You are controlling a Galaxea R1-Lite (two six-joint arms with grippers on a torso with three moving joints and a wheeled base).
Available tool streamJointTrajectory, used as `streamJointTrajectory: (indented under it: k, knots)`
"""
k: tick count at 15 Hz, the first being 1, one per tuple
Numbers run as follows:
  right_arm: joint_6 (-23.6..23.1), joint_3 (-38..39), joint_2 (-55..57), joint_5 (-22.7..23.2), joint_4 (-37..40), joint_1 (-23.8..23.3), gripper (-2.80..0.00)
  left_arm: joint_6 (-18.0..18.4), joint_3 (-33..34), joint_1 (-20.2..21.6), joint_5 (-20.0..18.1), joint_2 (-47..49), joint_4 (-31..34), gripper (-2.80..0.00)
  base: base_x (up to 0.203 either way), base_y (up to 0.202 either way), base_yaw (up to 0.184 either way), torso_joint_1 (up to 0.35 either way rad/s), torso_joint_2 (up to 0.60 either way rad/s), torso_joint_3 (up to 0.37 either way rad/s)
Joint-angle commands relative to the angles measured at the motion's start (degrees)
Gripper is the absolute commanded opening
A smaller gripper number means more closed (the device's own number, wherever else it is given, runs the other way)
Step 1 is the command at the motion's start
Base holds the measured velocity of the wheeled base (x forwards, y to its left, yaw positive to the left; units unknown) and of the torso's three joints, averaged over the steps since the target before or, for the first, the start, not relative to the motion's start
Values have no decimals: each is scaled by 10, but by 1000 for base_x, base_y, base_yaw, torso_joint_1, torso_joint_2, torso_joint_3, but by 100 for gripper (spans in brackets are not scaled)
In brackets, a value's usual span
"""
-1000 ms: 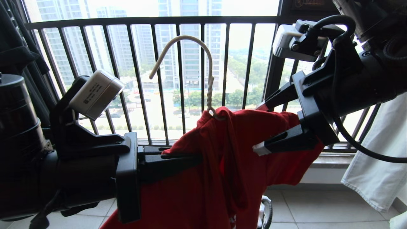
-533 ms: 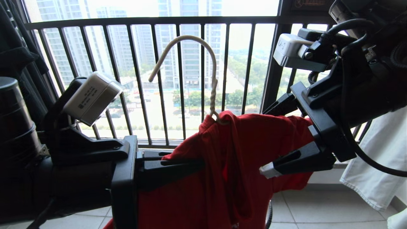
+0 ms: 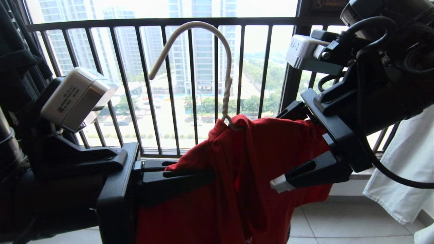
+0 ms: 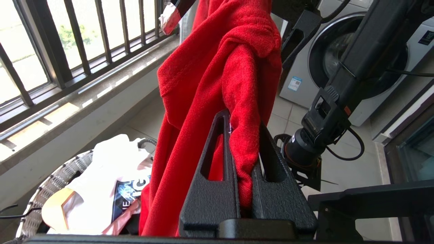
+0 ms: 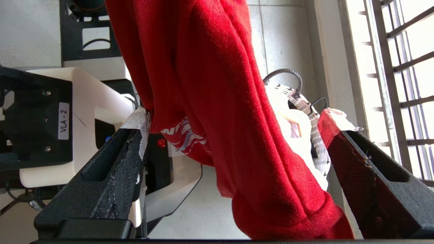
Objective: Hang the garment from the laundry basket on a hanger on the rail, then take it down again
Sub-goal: Hang the clothes rack on the clothesline
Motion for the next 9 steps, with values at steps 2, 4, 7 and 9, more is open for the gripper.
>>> streamJointTrajectory:
  k: [2,4,7,9]
  knots:
    - [-2,-1,3,6,-3,0,0,-2,1,0,-1,-11,-7,-280,0,0,0,0,0,0]
    - [1,0,2,7,-7,0,-280,-2,1,0,-1,-8,-8,-280,0,0,0,0,0,0]
    - [2,0,-3,7,-7,0,-280,-3,1,1,0,-6,-9,-280,0,0,0,0,0,0]
    - [2,0,-7,6,-7,0,-280,-4,0,1,0,-6,-10,-280,0,0,0,0,0,0]
